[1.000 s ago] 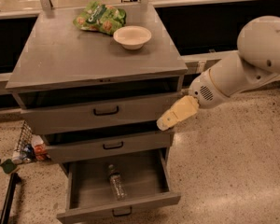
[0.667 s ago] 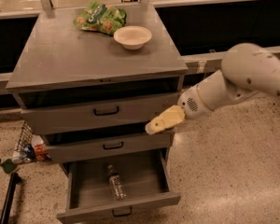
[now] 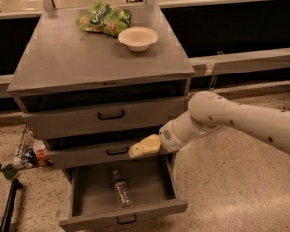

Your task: Pick water bottle from bottom drawer and place on counter

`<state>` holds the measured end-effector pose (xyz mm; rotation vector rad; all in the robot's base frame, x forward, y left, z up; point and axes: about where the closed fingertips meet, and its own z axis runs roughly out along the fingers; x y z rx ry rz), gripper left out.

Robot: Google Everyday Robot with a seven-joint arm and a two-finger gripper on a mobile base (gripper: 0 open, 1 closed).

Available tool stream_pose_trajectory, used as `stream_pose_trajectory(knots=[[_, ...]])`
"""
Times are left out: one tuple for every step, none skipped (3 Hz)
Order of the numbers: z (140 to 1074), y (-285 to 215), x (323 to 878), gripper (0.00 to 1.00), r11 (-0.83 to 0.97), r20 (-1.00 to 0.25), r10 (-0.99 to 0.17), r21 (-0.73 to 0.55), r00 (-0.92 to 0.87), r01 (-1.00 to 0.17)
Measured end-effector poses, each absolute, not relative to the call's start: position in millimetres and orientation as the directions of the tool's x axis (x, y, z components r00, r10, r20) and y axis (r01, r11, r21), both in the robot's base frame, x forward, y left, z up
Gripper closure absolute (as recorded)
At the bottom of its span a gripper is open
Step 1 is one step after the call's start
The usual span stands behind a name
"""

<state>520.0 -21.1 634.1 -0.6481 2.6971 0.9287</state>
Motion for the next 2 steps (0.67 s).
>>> stream_pose_trajectory(knots=[[558.6, 21.7, 517.3, 0.00, 0.739, -0.236, -0.379, 0.505, -0.895, -0.446], [558.6, 21.7, 517.3, 0.00, 0.739, -0.236, -0.379, 0.505, -0.895, -0.446]])
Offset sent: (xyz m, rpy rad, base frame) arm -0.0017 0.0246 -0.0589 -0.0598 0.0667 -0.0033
